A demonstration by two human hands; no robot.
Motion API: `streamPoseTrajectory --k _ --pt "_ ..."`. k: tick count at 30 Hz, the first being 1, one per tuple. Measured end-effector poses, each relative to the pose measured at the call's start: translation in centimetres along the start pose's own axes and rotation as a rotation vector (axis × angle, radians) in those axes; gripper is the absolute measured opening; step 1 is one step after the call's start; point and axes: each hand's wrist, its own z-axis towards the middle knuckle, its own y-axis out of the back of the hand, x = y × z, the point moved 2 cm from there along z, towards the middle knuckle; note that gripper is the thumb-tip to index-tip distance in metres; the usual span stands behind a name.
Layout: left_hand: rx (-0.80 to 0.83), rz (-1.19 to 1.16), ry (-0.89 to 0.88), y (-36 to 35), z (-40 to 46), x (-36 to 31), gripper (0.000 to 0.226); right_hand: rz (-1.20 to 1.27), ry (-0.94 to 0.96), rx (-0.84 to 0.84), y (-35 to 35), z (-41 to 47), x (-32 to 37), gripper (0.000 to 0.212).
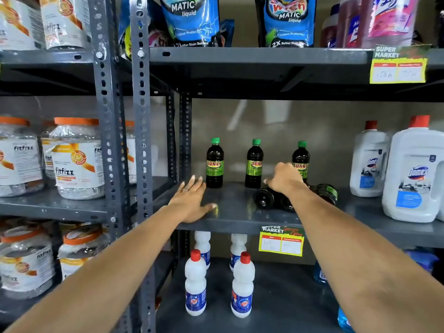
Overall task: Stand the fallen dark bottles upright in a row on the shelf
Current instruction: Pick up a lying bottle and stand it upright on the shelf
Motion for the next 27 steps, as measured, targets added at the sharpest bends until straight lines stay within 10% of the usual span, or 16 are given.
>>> streamPoseTrajectory --k 9,14,20,27 --pt "0.216 -0.165 0.122 -1.2 -2.9 4.0 0.136 0.075 -0.316 0.327 -2.0 2.5 1.1 0.080" --pt "0.211 -0.060 0.048 -1.3 -2.9 3.8 0.144 0.251 -0.410 0.507 -4.0 3.3 0.7 0.069" --pt "0.119 0.019 0.024 -1.7 -2.9 3.8 0.151 0.394 -0.312 0.207 -3.2 0.4 1.7 0.041" --pt "0.019 0.007 -0.002 -2.1 -3.0 3.8 0.142 0.388 -0.083 -0.196 -6.1 -3.7 6.9 0.077"
